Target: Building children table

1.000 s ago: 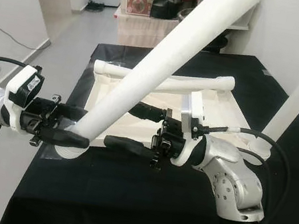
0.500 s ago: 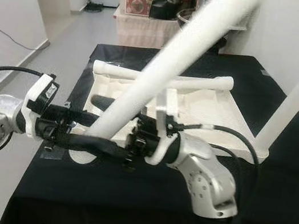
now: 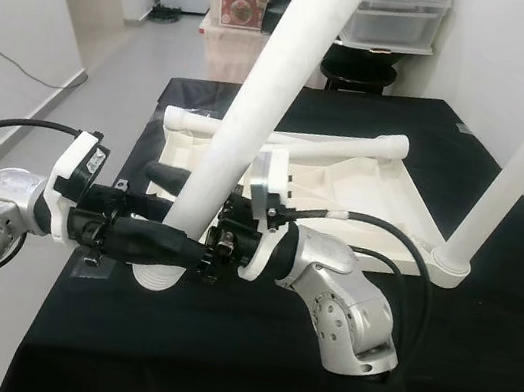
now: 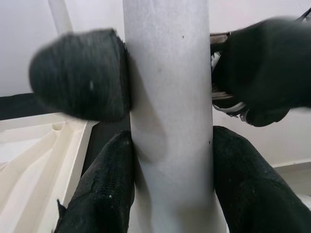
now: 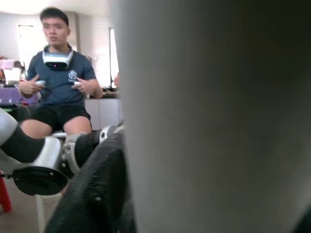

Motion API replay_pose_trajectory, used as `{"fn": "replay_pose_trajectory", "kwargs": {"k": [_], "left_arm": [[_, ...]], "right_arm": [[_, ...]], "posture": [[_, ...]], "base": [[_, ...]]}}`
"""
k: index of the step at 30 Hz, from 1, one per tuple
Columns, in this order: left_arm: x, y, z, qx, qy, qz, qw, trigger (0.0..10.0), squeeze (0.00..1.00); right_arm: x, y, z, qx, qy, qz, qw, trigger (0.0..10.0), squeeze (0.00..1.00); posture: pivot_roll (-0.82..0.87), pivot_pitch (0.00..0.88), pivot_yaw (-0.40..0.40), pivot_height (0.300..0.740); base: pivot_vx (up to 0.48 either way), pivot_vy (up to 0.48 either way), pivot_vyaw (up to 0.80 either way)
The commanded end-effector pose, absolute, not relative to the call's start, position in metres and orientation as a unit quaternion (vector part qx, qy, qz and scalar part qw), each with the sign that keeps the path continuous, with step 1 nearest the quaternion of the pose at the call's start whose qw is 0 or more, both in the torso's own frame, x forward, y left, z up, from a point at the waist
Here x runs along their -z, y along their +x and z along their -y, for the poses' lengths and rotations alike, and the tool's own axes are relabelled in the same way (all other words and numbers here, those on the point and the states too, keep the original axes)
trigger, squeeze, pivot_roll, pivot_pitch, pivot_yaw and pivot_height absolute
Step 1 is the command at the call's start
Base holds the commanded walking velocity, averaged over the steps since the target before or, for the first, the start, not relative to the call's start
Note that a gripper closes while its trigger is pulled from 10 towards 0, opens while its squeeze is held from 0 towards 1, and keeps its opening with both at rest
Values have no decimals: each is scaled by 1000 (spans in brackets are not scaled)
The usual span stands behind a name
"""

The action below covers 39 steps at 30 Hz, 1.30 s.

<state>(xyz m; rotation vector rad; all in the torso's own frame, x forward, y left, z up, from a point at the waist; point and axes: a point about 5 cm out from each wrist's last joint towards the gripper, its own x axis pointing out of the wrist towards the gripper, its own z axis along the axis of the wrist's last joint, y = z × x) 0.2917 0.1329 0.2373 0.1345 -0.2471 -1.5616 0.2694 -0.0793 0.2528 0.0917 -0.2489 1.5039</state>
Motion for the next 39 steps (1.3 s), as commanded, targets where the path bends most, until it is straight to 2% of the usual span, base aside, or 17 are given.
{"fn": "replay_pose_trajectory", "kwargs": {"k": [1,16,17,18,19,21,23,24,26,27,28,33,34,35,36,39], "left_arm": [[-239,293,-133,700,61,111,703,10000,0],[-239,293,-133,701,51,104,704,10000,0],[-241,290,-136,708,13,98,699,10000,1000],[-241,290,-136,708,13,98,699,10000,1000],[-242,289,-139,706,3,101,701,10000,1000],[-242,289,-139,706,3,101,701,10000,1000],[-241,289,-146,693,1,106,713,10000,1000],[-241,289,-146,693,1,106,713,10000,1000],[-240,290,-160,668,1,109,736,10000,1000],[-240,290,-160,668,1,109,736,10000,1000],[-239,290,-166,657,1,109,746,10000,1000],[-239,291,-169,645,3,110,757,10000,1000],[-237,296,-176,612,9,110,783,10000,1000],[-237,296,-176,612,9,110,783,10000,1000],[-237,304,-184,562,6,119,819,10000,1000],[-237,304,-184,562,6,119,819,10000,1000]], "right_arm": [[-250,266,71,-695,30,105,711,0,0],[-249,275,76,-666,24,108,738,0,0],[-251,284,81,-636,27,115,763,0,0],[-251,284,81,-636,27,115,763,0,0],[-252,290,84,-613,29,119,780,0,0],[-252,290,84,-613,29,119,780,0,0],[-255,301,91,-572,36,126,810,0,0],[-255,301,91,-572,36,126,810,0,0],[-259,318,102,-495,60,140,856,0,0],[-259,318,102,-495,60,140,856,0,0],[-261,324,108,-463,74,144,871,0,0],[-262,328,112,-442,84,148,881,0,0],[-262,335,119,-407,96,151,896,0,0],[-262,335,119,-407,96,151,896,0,0],[-263,342,130,-362,115,156,912,0,0],[-263,342,130,-362,115,156,912,0,0]], "posture": [[-74,22,45,740],[-75,21,47,740],[-79,20,45,740],[-79,20,45,740],[-84,21,44,740],[-84,21,44,740],[-85,19,45,740],[-85,19,45,740],[-81,17,47,740],[-81,17,47,740],[-80,18,48,740],[-79,16,47,740],[-79,15,45,740],[-79,15,45,740],[-77,10,43,740],[-77,10,43,740]], "base": [[0,0,0],[0,0,0],[0,0,0],[0,0,0],[0,0,0],[0,0,0],[0,0,0],[0,0,0],[0,0,0],[0,0,0],[0,0,0],[0,0,0],[0,0,0],[0,0,0],[0,0,0],[0,0,0]]}}
